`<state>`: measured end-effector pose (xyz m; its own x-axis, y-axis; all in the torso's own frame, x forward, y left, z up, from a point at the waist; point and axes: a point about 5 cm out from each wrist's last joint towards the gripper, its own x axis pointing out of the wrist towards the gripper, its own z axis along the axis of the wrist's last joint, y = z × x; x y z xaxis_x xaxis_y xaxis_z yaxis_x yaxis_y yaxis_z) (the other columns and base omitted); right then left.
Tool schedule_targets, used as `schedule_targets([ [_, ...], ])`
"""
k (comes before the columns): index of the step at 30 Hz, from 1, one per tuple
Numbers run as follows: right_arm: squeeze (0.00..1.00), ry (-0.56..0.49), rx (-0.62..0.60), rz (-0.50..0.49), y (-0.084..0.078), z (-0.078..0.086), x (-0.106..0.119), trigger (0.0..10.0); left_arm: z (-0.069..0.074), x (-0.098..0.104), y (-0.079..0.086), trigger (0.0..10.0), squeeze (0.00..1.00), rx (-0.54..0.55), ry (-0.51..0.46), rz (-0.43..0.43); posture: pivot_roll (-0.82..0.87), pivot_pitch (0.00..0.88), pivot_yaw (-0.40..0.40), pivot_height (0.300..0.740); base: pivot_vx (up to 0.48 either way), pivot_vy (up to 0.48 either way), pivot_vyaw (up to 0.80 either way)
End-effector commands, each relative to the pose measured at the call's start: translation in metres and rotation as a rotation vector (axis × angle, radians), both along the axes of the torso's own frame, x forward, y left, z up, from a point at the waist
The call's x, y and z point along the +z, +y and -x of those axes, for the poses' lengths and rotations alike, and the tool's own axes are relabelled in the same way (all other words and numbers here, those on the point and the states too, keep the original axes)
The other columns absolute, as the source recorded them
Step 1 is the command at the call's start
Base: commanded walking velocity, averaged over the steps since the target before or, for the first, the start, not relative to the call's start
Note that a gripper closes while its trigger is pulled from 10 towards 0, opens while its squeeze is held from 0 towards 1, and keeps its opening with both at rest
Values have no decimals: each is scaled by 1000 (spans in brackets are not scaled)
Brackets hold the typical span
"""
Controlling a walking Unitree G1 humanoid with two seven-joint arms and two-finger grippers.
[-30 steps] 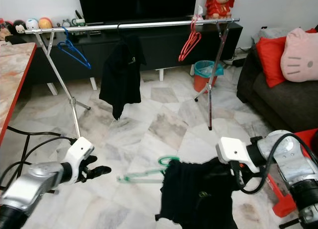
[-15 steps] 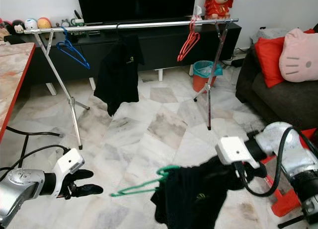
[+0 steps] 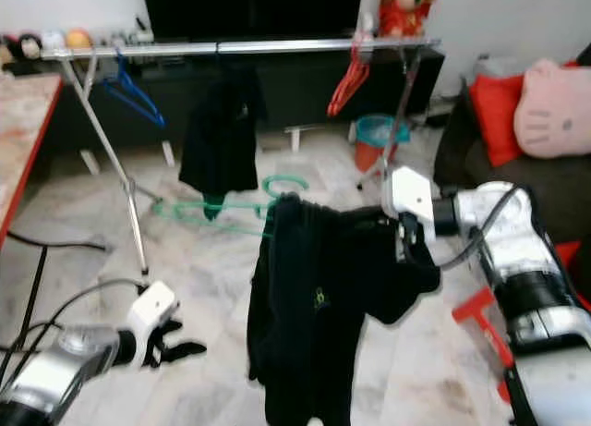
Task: Hang hanger
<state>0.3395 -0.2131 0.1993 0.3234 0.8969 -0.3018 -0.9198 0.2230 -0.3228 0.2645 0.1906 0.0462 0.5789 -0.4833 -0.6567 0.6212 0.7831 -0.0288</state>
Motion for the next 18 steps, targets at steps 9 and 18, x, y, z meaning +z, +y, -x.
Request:
schedule_targets([
  [9,0,53,77,3,20,16,-33,10000,-27,16,-11,10000,0,134,-156,52,40,0,-44,740,0,0,0],
  [18,0,27,-258,425,-9,6,-73,10000,-45,27,7,10000,0,363,-281,9,31,0,-45,740,0,0,0],
])
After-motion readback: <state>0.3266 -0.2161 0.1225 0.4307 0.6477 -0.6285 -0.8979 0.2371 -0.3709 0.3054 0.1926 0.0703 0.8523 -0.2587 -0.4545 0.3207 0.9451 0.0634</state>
